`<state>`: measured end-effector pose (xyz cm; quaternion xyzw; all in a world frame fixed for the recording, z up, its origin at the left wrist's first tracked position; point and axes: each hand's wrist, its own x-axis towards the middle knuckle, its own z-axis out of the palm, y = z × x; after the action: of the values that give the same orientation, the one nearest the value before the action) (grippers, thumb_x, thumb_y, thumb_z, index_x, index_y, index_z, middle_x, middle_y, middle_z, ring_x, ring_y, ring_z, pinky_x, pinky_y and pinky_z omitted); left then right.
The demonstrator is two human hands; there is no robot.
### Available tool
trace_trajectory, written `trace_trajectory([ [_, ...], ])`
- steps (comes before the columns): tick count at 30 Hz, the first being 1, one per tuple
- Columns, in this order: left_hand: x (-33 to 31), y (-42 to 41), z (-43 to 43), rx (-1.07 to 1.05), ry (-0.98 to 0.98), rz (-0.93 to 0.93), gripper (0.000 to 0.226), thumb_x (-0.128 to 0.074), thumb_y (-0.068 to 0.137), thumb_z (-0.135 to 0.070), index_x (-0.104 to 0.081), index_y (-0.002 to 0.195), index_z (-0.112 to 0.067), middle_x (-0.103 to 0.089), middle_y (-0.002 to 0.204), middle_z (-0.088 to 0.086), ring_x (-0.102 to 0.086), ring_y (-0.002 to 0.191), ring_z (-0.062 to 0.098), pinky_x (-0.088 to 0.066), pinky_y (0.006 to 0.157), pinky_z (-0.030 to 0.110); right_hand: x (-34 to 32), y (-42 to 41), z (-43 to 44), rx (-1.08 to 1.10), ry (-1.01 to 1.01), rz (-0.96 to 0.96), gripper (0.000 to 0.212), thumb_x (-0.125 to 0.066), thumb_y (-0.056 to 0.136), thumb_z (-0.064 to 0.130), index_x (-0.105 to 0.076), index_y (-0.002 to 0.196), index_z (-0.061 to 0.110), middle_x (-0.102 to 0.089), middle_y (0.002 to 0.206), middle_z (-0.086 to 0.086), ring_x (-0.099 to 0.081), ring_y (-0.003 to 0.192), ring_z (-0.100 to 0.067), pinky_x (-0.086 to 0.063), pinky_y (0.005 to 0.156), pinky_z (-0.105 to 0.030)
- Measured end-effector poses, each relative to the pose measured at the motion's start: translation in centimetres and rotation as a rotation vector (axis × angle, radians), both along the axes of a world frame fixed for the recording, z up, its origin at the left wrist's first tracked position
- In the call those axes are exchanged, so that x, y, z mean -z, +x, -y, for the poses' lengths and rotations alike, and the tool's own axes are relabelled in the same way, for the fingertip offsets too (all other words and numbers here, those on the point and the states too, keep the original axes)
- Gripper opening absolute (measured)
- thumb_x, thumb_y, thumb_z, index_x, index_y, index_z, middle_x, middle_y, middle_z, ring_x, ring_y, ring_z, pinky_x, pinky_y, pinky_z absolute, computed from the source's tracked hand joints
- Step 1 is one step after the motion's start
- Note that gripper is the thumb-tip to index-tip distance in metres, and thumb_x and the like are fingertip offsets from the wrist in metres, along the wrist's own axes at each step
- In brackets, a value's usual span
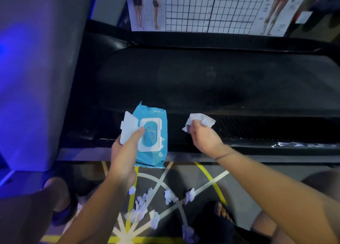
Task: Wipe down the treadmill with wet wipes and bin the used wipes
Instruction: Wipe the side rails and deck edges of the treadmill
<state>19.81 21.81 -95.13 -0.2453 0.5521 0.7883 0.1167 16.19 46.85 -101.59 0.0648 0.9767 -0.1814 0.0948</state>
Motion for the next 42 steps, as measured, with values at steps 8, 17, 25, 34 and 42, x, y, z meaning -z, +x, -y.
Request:
trace_trajectory([
  [8,0.1,0.0,-0.1,0.006,0.0,-0.008,0.029,-0.08,0.094,-0.031,-0.068,0.12,-0.027,-0.082,0.105,-0.007,-0.08,0.091,0.015,-0.066,0.067,0.035,0.9,2.4,-1.3,-0.045,-0.058,-0.153,0.04,-0.047,0.104,0.02,-0.054,0.143,0.029,-0.073,0.114,-0.017,-0.068,0.1,-0.041,-0.047,0.079,-0.031],
  [17,-0.4,0.7,-0.3,0.023,-0.012,-0.018,0.029,-0.081,0.093,-0.033,-0.065,0.116,-0.029,-0.082,0.104,-0.006,-0.08,0.09,0.017,-0.066,0.071,0.039,-2.3,3.4,-2.0,-0.25,0.262,0.031,0.047,-0.041,0.102,0.015,-0.05,0.145,0.033,-0.065,0.121,-0.016,-0.064,0.103,-0.043,-0.048,0.079,-0.036],
  [25,-0.5,1.2,-0.1,0.0,-0.039,-0.013,0.021,-0.081,0.093,-0.032,-0.068,0.109,-0.028,-0.082,0.102,-0.008,-0.08,0.089,0.016,-0.064,0.064,0.033,-8.1,-0.2,-5.4,0.283,-0.568,-0.286,0.024,-0.059,0.096,0.007,-0.078,0.095,0.022,-0.077,0.088,0.0,-0.07,0.073,-0.008,-0.055,0.065,-0.023],
  [34,-0.3,1.4,-0.1,0.008,-0.021,-0.007,0.02,-0.08,0.094,-0.032,-0.067,0.109,-0.03,-0.082,0.095,-0.011,-0.08,0.083,0.013,-0.063,0.058,0.031,-4.1,0.3,-3.7,0.264,-0.405,-0.265,0.026,-0.053,0.096,0.008,-0.074,0.107,0.02,-0.078,0.099,-0.002,-0.073,0.092,-0.017,-0.057,0.086,-0.03],
  [42,0.5,0.9,-0.3,0.015,-0.016,-0.002,0.025,-0.081,0.093,-0.032,-0.068,0.115,-0.03,-0.082,0.103,-0.009,-0.08,0.09,0.014,-0.065,0.064,0.034,2.2,2.1,-2.0,-0.228,0.174,-0.145,0.04,-0.042,0.103,0.029,-0.053,0.14,0.038,-0.064,0.125,-0.007,-0.065,0.109,-0.036,-0.05,0.088,-0.039],
])
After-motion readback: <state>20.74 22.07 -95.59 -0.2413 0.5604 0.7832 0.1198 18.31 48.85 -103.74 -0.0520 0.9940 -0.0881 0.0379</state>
